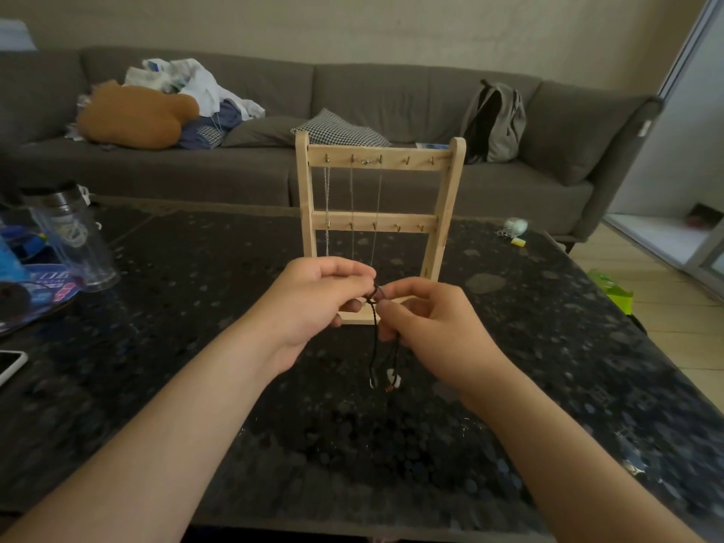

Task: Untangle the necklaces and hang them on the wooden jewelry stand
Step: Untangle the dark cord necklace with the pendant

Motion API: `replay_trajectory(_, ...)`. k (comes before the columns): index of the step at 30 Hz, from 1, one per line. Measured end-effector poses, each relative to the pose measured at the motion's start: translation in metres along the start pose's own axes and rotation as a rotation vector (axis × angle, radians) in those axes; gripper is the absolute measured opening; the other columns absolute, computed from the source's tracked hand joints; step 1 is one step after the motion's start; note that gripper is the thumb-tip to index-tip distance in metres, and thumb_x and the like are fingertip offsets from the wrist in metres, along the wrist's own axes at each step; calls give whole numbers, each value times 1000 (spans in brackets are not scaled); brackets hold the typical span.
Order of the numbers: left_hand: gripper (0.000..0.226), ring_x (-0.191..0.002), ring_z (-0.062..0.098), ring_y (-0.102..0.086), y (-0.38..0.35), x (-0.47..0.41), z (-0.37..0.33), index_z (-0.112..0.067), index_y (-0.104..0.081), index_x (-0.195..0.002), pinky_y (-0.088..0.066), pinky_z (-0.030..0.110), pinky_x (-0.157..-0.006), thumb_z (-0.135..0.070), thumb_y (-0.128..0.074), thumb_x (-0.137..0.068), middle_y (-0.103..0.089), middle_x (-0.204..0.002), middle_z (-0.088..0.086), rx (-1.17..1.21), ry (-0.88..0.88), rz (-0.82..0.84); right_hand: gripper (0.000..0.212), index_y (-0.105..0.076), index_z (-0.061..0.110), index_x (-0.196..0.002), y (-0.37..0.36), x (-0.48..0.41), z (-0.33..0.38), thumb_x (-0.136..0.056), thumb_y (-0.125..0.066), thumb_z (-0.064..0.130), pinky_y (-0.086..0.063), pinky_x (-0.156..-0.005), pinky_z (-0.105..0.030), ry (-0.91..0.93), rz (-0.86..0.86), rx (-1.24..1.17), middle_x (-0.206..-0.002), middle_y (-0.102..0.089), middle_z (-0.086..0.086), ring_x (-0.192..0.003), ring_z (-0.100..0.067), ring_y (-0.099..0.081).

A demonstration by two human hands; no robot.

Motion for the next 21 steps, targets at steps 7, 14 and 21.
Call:
replay_trajectory(7, 20, -94, 21, -73, -4, 1, -5, -15, -80, -118, -61, 36, -84, -13, -65, -105, -74, -91, 3, 356, 43, 94, 14, -77, 24, -103, -1, -1, 2, -108, -63, 24, -60, -79, -32, 87, -46, 15, -87, -80, 1, -84, -15, -77)
replay_trajectory(14, 24, -92, 20, -74, -4, 0, -8, -10, -81, -114, -57, 29, -72, 1, -67, -99, -77, -96, 7, 400, -50, 85, 8, -72, 23, -108, 3, 1, 5, -107, -65, 20, -49, -54, -16, 96, -84, -17, -81, -80, -1, -60, -7, -68)
replay_trajectory(21, 38, -99, 17, -78, -3, 8, -16, -20, -77, -123, -52, 31, -70, 7, -67, -97, -82, -113, 0, 238, -159, 109, 23, -78, 22, -100, 3, 0, 2, -105, -58, 10, -63, -79, -34, 73, -73, -26, -91, -81, 0, -84, -16, -77)
Point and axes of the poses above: each hand's wrist, its own x-axis away from the middle knuckle, its own y-axis out of the back of the hand, z = x × y, the point moved 5 cm from there along -x, towards the middle knuckle
